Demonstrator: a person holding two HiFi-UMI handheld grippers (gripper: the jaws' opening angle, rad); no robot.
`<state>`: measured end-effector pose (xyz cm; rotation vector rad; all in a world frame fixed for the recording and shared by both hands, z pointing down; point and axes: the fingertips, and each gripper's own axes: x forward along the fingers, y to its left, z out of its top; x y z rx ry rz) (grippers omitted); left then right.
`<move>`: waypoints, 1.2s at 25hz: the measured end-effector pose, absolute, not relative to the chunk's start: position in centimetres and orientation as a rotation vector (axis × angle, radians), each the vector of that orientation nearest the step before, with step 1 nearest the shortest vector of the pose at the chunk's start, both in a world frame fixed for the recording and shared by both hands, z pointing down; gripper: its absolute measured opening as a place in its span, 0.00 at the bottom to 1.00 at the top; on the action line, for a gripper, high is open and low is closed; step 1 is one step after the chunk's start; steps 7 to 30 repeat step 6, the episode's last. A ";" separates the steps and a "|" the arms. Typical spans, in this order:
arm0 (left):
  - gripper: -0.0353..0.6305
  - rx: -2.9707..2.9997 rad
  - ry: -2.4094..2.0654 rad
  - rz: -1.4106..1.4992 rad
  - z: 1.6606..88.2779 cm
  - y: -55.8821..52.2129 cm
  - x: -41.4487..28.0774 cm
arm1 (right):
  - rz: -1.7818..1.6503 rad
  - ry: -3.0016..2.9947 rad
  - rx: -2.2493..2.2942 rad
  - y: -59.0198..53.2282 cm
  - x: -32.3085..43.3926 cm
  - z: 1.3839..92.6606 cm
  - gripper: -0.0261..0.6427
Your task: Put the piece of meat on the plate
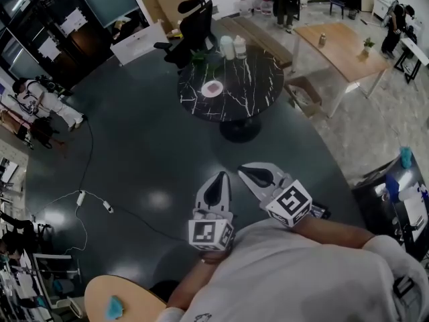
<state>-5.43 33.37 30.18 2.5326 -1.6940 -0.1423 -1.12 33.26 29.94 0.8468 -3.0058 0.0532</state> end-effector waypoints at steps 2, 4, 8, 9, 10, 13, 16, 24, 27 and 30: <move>0.06 2.530 -1.694 -0.142 30.5 33.4 -5.6 | 0.054 -3.007 0.835 33.4 -1.3 29.9 0.04; 0.06 2.533 -1.694 -0.138 30.4 33.5 -5.8 | 0.053 -3.006 0.823 33.5 -1.6 29.8 0.04; 0.06 2.535 -1.692 -0.136 30.2 33.5 -5.9 | 0.058 -3.004 0.813 33.6 -1.9 29.8 0.04; 0.06 2.535 -1.692 -0.136 30.2 33.5 -5.9 | 0.058 -3.004 0.813 33.6 -1.9 29.8 0.04; 0.06 2.535 -1.692 -0.136 30.2 33.5 -5.9 | 0.058 -3.004 0.813 33.6 -1.9 29.8 0.04; 0.06 2.535 -1.692 -0.136 30.2 33.5 -5.9 | 0.058 -3.004 0.813 33.6 -1.9 29.8 0.04; 0.06 2.535 -1.692 -0.136 30.2 33.5 -5.9 | 0.058 -3.004 0.813 33.6 -1.9 29.8 0.04; 0.06 2.535 -1.692 -0.136 30.2 33.5 -5.9 | 0.058 -3.004 0.813 33.6 -1.9 29.8 0.04; 0.06 2.535 -1.692 -0.136 30.2 33.5 -5.9 | 0.058 -3.004 0.813 33.6 -1.9 29.8 0.04; 0.06 2.535 -1.692 -0.136 30.2 33.5 -5.9 | 0.058 -3.004 0.813 33.6 -1.9 29.8 0.04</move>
